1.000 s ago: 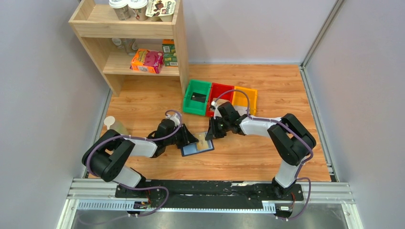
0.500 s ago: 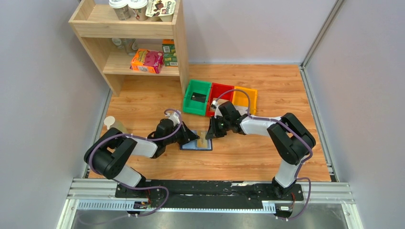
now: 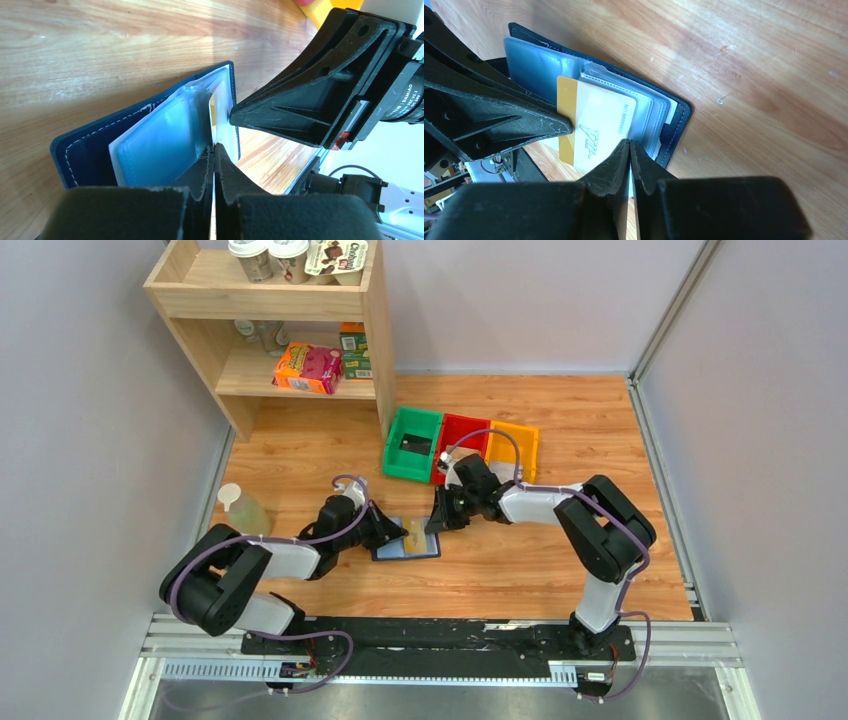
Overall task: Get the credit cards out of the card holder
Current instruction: Remove the credit card from the card holder.
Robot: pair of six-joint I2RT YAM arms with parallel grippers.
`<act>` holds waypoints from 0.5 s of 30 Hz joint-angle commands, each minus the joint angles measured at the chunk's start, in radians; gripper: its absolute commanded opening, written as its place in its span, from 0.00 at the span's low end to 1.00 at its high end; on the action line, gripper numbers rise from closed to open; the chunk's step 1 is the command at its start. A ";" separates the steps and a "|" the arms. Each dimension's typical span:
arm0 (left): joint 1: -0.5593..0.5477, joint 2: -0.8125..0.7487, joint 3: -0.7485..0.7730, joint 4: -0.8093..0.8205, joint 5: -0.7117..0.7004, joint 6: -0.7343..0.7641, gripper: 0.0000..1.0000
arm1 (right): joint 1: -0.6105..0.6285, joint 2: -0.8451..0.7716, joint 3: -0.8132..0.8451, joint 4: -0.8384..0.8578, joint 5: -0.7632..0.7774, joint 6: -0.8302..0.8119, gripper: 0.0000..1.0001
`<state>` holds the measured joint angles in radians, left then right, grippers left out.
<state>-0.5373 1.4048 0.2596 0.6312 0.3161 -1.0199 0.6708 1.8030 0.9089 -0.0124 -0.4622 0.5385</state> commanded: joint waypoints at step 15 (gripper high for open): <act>0.033 -0.099 -0.049 -0.165 -0.028 0.043 0.10 | 0.001 0.061 -0.025 -0.070 0.092 -0.032 0.12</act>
<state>-0.5068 1.3006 0.2157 0.5175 0.2825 -1.0164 0.6712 1.8107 0.9100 0.0051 -0.4732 0.5423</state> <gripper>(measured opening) 0.063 0.121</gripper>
